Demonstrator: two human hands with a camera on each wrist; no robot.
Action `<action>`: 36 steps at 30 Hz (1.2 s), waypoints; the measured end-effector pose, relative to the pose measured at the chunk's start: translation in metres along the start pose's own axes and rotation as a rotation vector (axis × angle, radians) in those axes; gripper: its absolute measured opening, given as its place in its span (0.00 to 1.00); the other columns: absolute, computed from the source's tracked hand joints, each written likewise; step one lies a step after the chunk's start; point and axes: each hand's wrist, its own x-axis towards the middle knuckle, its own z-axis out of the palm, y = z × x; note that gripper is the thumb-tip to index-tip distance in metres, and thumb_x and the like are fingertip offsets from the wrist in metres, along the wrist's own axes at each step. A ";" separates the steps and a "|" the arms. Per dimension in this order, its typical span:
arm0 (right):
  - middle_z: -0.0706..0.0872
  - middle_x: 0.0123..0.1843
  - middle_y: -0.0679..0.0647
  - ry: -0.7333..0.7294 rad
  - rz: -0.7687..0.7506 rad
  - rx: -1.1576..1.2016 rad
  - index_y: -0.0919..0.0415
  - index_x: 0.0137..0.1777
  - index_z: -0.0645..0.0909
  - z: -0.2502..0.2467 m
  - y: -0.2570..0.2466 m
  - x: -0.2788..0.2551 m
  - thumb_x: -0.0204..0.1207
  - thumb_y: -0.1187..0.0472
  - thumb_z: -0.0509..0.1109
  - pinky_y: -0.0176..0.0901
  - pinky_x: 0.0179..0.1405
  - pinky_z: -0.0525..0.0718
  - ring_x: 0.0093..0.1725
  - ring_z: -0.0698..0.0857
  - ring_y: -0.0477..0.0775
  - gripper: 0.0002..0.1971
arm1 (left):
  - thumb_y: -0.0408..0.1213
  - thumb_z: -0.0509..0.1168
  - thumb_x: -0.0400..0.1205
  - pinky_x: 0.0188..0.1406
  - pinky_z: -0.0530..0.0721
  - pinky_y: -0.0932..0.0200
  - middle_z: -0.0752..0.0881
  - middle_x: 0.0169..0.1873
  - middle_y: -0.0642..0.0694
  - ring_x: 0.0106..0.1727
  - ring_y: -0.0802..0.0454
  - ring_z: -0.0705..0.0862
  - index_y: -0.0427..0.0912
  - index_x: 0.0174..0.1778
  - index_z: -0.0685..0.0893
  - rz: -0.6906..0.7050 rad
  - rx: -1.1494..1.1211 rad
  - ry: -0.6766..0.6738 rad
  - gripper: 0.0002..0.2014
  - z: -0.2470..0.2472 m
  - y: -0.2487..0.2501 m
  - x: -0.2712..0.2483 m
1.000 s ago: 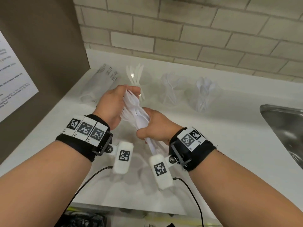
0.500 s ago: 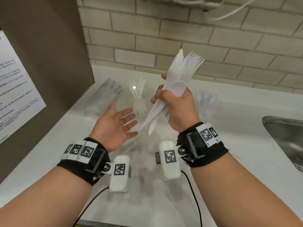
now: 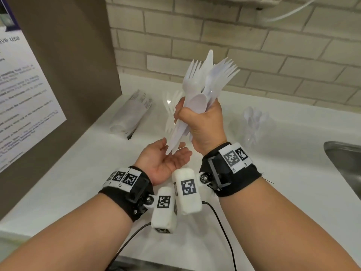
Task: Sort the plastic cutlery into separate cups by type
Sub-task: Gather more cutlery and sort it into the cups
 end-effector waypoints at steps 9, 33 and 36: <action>0.86 0.38 0.61 -0.058 0.017 -0.166 0.79 0.53 0.79 -0.009 0.009 -0.003 0.57 0.71 0.75 0.47 0.38 0.88 0.38 0.88 0.57 0.22 | 0.48 0.48 0.89 0.75 0.70 0.34 0.80 0.64 0.32 0.72 0.34 0.76 0.31 0.70 0.76 0.038 0.023 -0.163 0.25 0.007 0.009 -0.008; 0.82 0.25 0.55 -0.281 0.268 0.012 0.68 0.44 0.81 -0.020 0.022 -0.021 0.66 0.83 0.66 0.41 0.24 0.79 0.22 0.79 0.55 0.12 | 0.71 0.61 0.68 0.61 0.73 0.47 0.81 0.59 0.40 0.56 0.40 0.77 0.32 0.75 0.70 0.329 0.565 -0.341 0.50 0.009 0.026 -0.027; 0.76 0.22 0.61 -0.396 0.406 -0.066 0.81 0.44 0.79 -0.016 0.033 -0.030 0.58 0.80 0.66 0.42 0.23 0.75 0.21 0.76 0.56 0.12 | 0.50 0.79 0.68 0.35 0.85 0.52 0.84 0.53 0.28 0.50 0.31 0.81 0.32 0.64 0.82 0.405 0.714 -0.304 0.34 0.019 0.026 -0.032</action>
